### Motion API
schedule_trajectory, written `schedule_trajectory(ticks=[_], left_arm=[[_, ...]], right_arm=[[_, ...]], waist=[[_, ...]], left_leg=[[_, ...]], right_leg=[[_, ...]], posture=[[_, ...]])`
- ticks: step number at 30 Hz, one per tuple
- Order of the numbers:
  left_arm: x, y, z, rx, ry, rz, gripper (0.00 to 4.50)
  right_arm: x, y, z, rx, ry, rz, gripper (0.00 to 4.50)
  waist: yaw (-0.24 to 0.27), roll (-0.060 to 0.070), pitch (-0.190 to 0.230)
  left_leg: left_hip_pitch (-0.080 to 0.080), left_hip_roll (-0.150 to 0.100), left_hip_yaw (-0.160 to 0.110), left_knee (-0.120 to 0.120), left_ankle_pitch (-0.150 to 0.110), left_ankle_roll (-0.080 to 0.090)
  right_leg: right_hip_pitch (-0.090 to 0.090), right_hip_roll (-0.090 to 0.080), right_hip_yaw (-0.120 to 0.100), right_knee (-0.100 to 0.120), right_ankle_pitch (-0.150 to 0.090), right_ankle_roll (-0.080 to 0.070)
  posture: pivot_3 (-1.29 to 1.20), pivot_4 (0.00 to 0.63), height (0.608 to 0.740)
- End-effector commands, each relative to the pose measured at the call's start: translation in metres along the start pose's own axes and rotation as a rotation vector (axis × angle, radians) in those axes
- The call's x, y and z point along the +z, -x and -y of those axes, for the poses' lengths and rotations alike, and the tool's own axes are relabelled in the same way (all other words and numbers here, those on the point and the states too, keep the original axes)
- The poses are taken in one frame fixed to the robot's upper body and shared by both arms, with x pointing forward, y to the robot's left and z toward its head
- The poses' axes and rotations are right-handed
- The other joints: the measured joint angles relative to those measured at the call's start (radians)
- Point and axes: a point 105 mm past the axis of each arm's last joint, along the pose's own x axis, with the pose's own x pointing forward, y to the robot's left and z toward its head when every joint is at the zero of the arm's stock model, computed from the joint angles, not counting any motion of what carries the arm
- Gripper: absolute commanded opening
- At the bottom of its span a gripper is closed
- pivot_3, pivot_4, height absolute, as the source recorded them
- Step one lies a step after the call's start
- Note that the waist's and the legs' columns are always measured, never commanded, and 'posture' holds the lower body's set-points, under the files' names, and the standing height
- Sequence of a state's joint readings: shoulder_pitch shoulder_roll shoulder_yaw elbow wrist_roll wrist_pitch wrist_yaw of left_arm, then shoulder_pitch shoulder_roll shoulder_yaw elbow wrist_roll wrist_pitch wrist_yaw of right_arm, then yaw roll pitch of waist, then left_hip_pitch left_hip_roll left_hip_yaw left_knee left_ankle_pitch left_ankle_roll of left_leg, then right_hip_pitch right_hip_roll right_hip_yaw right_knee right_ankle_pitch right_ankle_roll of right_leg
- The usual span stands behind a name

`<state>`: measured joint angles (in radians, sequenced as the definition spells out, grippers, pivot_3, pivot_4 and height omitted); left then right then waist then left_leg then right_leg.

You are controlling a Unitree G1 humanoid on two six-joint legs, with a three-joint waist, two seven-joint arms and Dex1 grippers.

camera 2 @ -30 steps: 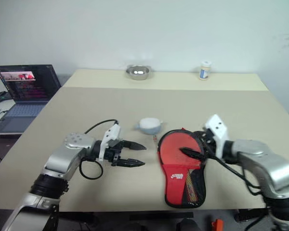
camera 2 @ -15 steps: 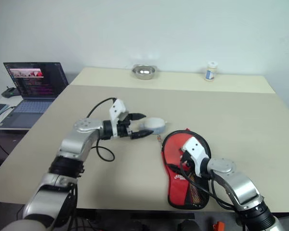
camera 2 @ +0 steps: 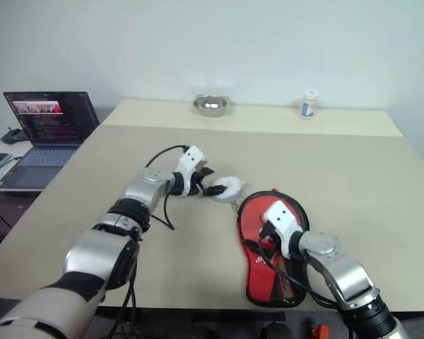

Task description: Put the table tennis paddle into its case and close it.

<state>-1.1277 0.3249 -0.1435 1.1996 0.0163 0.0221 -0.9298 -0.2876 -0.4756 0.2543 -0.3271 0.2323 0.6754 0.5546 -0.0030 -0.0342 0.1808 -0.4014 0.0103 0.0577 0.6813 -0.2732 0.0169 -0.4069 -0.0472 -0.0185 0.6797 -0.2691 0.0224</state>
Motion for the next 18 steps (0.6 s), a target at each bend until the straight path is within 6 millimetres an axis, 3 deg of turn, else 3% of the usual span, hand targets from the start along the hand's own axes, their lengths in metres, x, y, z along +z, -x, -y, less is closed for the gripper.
schedule_trajectory(ticks=[1,5,13,18], left_arm=[[-0.005,-0.004,0.009,-0.06,0.008,-0.019,4.48],[-0.008,-0.003,0.018,-0.136,0.019,-0.025,4.48],[-0.021,-0.005,0.018,-0.114,0.068,-0.065,4.48],[-0.021,-0.009,0.023,-0.12,0.079,-0.061,4.48]], right_arm=[[0.023,0.006,0.012,-0.07,0.037,0.071,4.5],[0.022,0.005,0.018,-0.092,0.047,0.059,4.5],[0.018,0.001,0.02,-0.102,0.064,0.034,4.5],[0.0,-0.001,0.016,-0.07,0.023,-0.039,4.5]], waist=[[0.0,0.0,0.0],[0.0,0.0,0.0],[0.0,0.0,0.0],[0.0,0.0,0.0]], left_leg=[[0.0,0.0,0.0,0.0,0.0,0.0],[0.0,0.0,0.0,0.0,0.001,0.0],[0.0,0.0,0.0,0.0,0.0,0.0],[0.0,0.0,0.0,0.0,0.0,0.0]], right_leg=[[0.0,0.0,0.0,0.0,0.0,0.0],[0.0,0.0,0.0,0.0,0.0,0.0],[0.0,0.0,0.0,0.0,0.0,0.0],[0.0,0.0,0.0,0.0,0.0,0.0]], posture=[[0.0,0.15,0.74],[0.0,0.15,0.74],[0.0,0.15,0.74],[0.0,0.15,0.74]])
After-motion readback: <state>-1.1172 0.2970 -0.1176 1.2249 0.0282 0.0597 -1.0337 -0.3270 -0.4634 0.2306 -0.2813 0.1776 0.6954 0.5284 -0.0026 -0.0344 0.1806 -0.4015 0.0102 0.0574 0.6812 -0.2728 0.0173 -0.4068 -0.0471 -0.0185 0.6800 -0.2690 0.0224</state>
